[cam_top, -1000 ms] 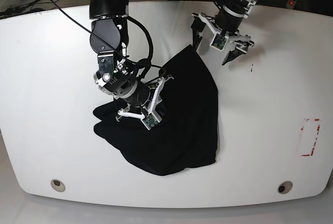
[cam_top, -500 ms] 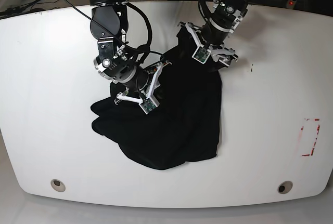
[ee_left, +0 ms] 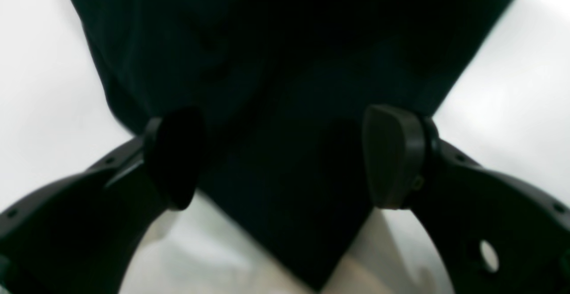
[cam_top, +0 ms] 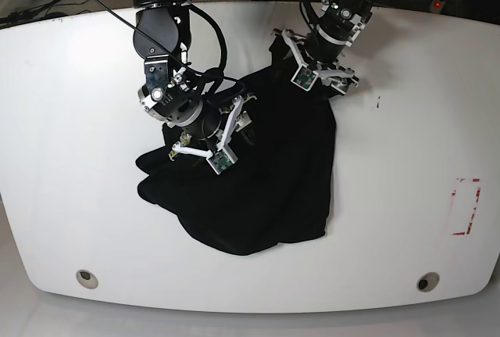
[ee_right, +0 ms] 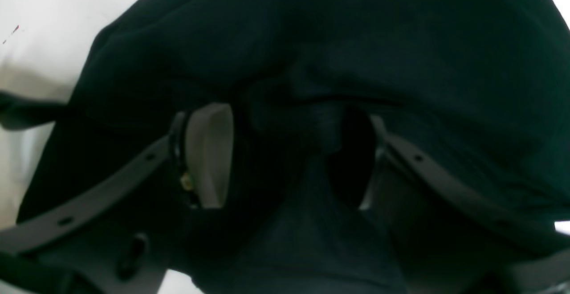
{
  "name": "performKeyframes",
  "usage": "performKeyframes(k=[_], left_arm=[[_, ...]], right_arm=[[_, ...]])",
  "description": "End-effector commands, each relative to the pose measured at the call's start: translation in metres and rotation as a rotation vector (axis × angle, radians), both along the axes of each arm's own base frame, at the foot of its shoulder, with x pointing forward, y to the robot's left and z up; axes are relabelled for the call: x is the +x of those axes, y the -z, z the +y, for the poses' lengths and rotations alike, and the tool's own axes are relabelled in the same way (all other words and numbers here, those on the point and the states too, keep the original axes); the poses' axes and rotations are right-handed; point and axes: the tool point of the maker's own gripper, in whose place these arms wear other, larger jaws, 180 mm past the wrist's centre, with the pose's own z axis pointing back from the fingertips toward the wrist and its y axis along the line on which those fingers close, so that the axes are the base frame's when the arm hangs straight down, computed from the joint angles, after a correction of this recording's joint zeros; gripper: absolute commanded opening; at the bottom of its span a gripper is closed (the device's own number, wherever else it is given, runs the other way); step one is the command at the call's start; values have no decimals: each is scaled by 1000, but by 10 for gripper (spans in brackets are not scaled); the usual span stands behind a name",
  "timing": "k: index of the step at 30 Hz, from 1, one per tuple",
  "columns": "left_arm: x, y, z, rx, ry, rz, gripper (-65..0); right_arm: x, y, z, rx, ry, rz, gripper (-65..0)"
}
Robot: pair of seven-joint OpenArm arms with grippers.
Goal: Fold the T-shirt properly
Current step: 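Grasp a second shirt edge with the left gripper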
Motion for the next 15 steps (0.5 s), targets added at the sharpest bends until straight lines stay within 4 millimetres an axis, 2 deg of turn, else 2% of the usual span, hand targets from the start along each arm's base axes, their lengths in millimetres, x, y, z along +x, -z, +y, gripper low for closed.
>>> performKeyframes(k=[1, 6, 10, 15], left_arm=[[5, -9, -2, -19, -1, -33, -128], [0, -6, -2, -19, -1, -21, -128], [-1, -4, -2, -16, -1, -16, -128], [-7, 8, 0, -6, -1, 18, -128]], right_arm=[[7, -6, 3, 27, 1, -21, -273], [4, 13, 0, 14, 6, 31, -273], [7, 13, -13, 26, 50, 36, -273], [7, 20, -14, 28, 52, 55, -273]])
